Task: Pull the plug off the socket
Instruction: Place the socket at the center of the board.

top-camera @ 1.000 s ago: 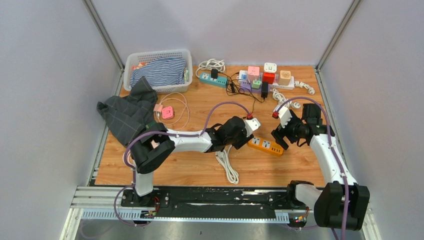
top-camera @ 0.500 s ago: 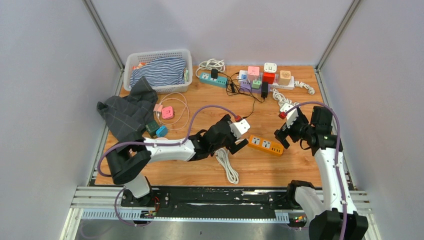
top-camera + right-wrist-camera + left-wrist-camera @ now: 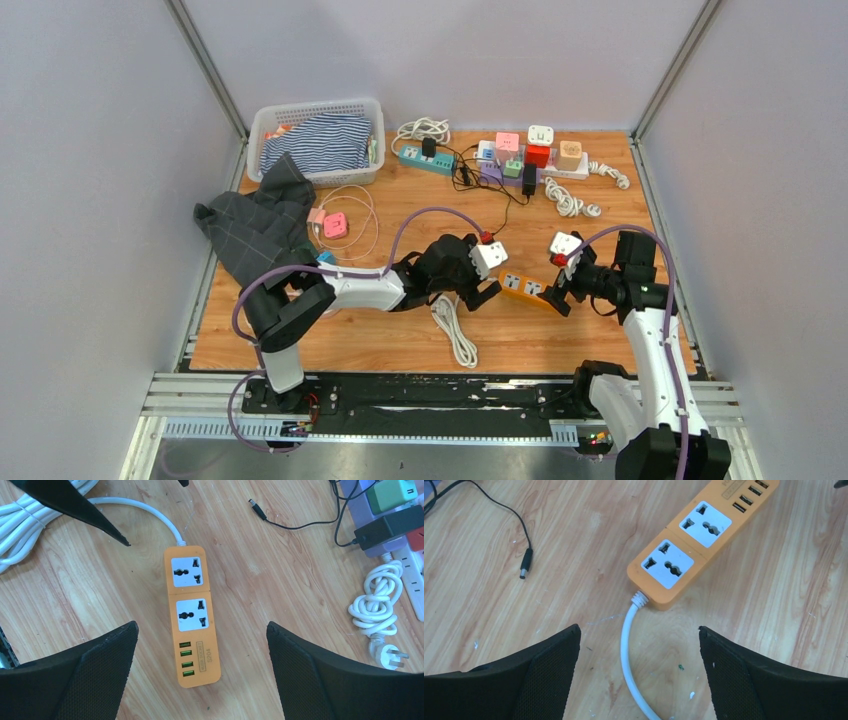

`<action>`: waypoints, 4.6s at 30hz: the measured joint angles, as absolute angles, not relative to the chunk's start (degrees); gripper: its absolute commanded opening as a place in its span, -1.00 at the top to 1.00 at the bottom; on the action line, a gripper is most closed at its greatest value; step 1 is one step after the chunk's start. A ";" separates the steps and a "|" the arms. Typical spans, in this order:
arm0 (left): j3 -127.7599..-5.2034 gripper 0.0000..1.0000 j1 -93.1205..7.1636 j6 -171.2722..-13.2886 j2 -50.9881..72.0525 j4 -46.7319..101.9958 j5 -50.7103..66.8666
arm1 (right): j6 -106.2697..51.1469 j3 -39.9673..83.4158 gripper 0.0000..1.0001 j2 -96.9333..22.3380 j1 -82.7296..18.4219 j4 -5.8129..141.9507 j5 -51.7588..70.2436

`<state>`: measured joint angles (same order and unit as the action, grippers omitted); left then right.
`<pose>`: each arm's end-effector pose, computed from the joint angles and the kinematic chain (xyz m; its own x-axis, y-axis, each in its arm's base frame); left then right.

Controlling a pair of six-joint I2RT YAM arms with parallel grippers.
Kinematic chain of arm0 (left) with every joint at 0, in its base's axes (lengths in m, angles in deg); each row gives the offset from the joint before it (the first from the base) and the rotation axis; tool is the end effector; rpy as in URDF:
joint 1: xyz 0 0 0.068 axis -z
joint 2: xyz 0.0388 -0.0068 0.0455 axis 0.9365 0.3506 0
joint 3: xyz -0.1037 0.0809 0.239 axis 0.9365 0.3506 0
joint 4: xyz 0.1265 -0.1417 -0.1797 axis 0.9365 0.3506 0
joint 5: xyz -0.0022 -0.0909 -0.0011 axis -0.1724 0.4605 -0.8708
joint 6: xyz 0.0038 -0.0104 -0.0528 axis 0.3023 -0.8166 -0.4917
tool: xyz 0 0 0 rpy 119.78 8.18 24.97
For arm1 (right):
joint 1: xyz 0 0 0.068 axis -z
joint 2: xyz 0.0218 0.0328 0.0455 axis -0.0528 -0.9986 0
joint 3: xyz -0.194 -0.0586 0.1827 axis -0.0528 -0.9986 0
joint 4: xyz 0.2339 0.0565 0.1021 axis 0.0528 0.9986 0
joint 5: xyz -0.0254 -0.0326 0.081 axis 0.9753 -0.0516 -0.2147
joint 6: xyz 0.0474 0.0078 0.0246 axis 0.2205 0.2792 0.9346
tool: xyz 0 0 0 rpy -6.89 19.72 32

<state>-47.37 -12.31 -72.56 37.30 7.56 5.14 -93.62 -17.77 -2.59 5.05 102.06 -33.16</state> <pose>0.2028 -0.3201 0.1760 -0.1184 0.4435 -0.8884 0.9073 0.4118 0.0846 0.1606 0.0048 0.2517 0.0282 -0.5614 -0.8271 -0.8289 0.4493 -0.3332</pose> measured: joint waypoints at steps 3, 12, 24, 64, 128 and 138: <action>-48.53 -0.45 -13.82 -73.26 38.37 7.50 8.72 | -94.03 -17.77 -0.96 -2.59 5.79 102.08 -33.14; -50.36 -0.41 -15.37 -73.83 44.55 7.63 14.95 | -94.06 -17.81 -0.95 -2.26 9.57 102.13 -33.62; -55.04 -0.15 -16.05 -75.07 48.31 9.31 15.24 | -94.10 -17.88 -0.94 -2.21 11.30 102.26 -35.19; -55.79 1.00 -14.37 -72.69 49.93 9.70 16.85 | -94.47 -17.88 -0.93 -0.60 12.52 103.35 -38.78; -10.50 1.00 -22.63 -105.67 -7.38 -6.01 -37.57 | -97.49 -17.88 -0.92 -1.03 12.92 106.59 -41.86; -6.26 1.00 -22.78 -114.90 -16.23 -0.04 -47.56 | -97.73 -17.88 -0.91 -1.12 12.92 106.70 -42.10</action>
<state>-6.26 -22.78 -114.90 -16.23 -0.04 -47.56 -97.73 -17.88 -1.12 12.92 106.70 -42.10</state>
